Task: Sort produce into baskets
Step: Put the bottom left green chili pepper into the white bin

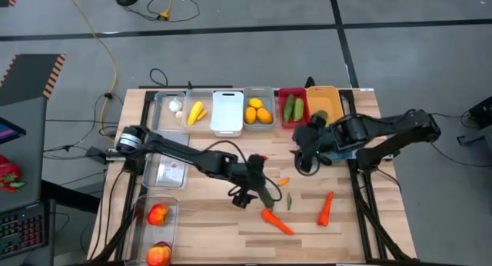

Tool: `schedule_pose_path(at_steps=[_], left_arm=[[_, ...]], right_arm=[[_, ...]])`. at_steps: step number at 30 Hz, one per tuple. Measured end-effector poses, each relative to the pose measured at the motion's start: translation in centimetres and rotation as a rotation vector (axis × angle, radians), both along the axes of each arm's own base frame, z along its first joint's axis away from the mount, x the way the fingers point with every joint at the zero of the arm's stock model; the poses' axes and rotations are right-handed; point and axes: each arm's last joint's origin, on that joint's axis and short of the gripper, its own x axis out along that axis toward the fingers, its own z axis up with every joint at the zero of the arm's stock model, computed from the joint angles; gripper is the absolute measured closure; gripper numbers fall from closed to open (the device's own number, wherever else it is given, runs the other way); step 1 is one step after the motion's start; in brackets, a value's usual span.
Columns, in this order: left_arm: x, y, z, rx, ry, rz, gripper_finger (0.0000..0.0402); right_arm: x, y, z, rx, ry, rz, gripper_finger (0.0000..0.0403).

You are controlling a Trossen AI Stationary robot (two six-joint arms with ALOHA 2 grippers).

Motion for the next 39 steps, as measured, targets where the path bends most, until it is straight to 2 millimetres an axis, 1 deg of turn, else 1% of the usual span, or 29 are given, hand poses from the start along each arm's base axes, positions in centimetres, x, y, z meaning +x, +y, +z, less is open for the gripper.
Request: schedule_pose_path(at_steps=[4,13,16,20,23,26,30,39], left_arm=[[0.6,-0.2,-1.9,0.009,0.040,-0.049,0.0052],[1.6,-0.2,-5.9,0.030,0.120,-0.040,0.0052],[1.9,-0.1,-6.8,0.034,0.126,-0.031,0.0052],[2.0,0.3,-7.1,0.044,0.124,-0.014,0.0055],[2.2,0.7,-7.3,0.038,0.126,-0.001,0.0070],[2.4,1.1,-7.7,0.042,0.130,0.004,0.0092],[2.3,1.2,-8.5,0.041,0.164,0.000,0.0123],[2.2,1.2,-8.8,0.029,0.187,-0.001,0.0192]], right_arm=[[-0.3,1.5,-1.0,0.030,0.009,0.009,0.0083],[-0.8,4.0,-3.2,0.080,0.015,0.028,0.0083],[-1.0,4.6,-4.0,0.098,0.017,0.017,0.0083],[-1.1,5.2,-4.8,0.119,0.012,0.009,0.0083],[-1.3,5.5,-5.4,0.127,0.018,0.001,0.0083],[-1.4,5.7,-5.8,0.140,0.016,-0.010,0.0083],[-1.4,5.9,-5.7,0.144,0.009,-0.003,0.0083],[-1.4,5.9,-5.7,0.145,0.009,-0.004,0.0083]])
